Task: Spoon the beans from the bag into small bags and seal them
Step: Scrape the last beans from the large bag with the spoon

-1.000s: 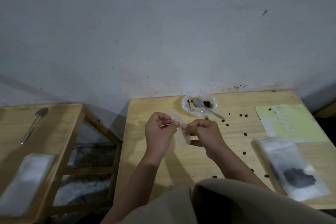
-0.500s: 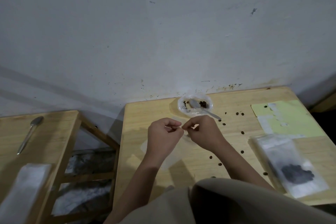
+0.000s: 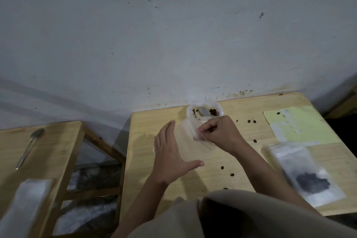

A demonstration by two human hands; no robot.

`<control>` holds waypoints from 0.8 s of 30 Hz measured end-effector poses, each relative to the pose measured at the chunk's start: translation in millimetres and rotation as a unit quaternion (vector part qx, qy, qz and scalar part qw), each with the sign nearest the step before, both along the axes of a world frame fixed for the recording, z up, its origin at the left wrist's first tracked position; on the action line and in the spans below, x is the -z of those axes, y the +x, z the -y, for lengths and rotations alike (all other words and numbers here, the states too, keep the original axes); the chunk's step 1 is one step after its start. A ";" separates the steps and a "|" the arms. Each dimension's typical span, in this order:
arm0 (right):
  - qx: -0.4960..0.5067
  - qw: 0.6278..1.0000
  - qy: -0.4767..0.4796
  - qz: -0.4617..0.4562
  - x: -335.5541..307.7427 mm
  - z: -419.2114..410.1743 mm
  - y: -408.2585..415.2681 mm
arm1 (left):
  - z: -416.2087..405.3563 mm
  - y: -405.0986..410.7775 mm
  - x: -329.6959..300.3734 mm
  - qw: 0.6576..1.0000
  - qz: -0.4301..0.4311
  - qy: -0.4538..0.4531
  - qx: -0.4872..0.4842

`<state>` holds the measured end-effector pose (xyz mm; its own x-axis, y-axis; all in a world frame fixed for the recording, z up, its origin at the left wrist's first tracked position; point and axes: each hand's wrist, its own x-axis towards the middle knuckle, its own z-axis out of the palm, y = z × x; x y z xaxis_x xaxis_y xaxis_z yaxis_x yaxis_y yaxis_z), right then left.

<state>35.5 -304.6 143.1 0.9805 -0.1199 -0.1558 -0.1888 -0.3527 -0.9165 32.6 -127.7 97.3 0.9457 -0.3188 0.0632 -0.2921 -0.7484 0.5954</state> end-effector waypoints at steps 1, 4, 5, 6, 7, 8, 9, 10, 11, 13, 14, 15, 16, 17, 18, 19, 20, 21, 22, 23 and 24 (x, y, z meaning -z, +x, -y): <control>0.004 1.000 0.004 -0.004 -0.6 0.2 -0.3 | -0.4 -0.7 4.2 1.000 0.001 0.016 0.005; 0.000 0.999 0.012 -0.030 -1.9 1.1 -1.0 | 0.5 -3.5 12.9 1.000 0.017 0.022 0.014; -0.004 0.999 0.009 -0.037 -2.1 1.7 -0.8 | 0.5 -3.5 15.8 0.999 0.024 0.023 0.013; -0.007 0.999 0.002 -0.041 -2.6 2.5 -0.7 | 0.0 -3.7 18.8 0.999 0.031 0.026 0.013; -0.009 0.999 -0.007 -0.046 -2.8 3.8 0.0 | -0.4 -3.7 21.7 0.999 0.036 0.030 0.014; -0.012 0.999 -0.016 -0.049 -3.3 5.0 0.3 | -1.0 -4.2 24.1 0.999 0.038 0.034 0.016; -0.015 0.998 -0.023 -0.052 -3.6 6.4 1.0 | -1.7 -4.2 26.1 0.998 0.040 0.039 0.018; -0.018 0.998 -0.028 -0.057 -4.2 7.6 1.7 | -2.6 -3.8 28.2 0.998 0.044 0.044 0.017; -0.024 0.997 -0.029 -0.064 -4.7 8.9 2.4 | -3.8 -3.0 30.6 0.998 0.051 0.045 0.016; -0.039 0.995 -0.015 -0.087 -6.5 10.1 3.8 | -5.9 -0.4 33.9 0.997 0.064 0.039 0.014; -0.045 0.994 -0.005 -0.100 -7.6 10.0 4.4 | -6.9 1.0 35.6 0.997 0.068 0.038 0.015; -0.052 0.993 -0.001 -0.110 -8.0 10.3 5.0 | -7.9 2.5 37.1 0.996 0.072 0.042 0.018; -0.060 0.991 0.000 -0.116 -8.2 10.4 5.5 | -9.1 3.7 38.4 0.996 0.073 0.051 0.021; -0.067 0.990 -0.002 -0.121 -7.6 10.8 6.3 | -10.2 5.0 39.2 0.995 0.073 0.062 0.022; -0.071 0.990 -0.003 -0.125 -7.3 11.3 6.8 | -11.6 5.9 40.0 0.995 0.069 0.074 0.020; -0.072 0.989 -0.005 -0.127 -6.2 12.1 7.8 | -13.0 6.7 40.5 0.994 0.065 0.085 0.019; -0.070 0.989 -0.005 -0.129 -5.5 12.8 8.7 | -14.5 7.2 41.5 0.993 0.063 0.098 0.017; -0.068 0.989 -0.005 -0.130 -4.8 13.2 9.4 | -15.8 7.4 42.9 0.992 0.063 0.110 0.018; -0.067 0.989 -0.005 -0.130 -4.8 13.0 9.7 | -17.0 7.3 44.5 0.991 0.063 0.121 0.018; -0.068 0.989 -0.005 -0.129 -5.1 12.6 9.6 | -17.7 6.8 45.8 0.990 0.061 0.128 0.018; -0.071 0.989 -0.007 -0.126 -5.6 11.8 9.7 | -18.3 6.1 47.0 0.989 0.057 0.134 0.014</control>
<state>45.2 -316.4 148.7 0.9175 0.0134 -0.3976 -0.3587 -0.4039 -0.8415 38.7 -109.4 50.3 0.9276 -0.3653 0.0781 -0.3692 -0.8650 0.3397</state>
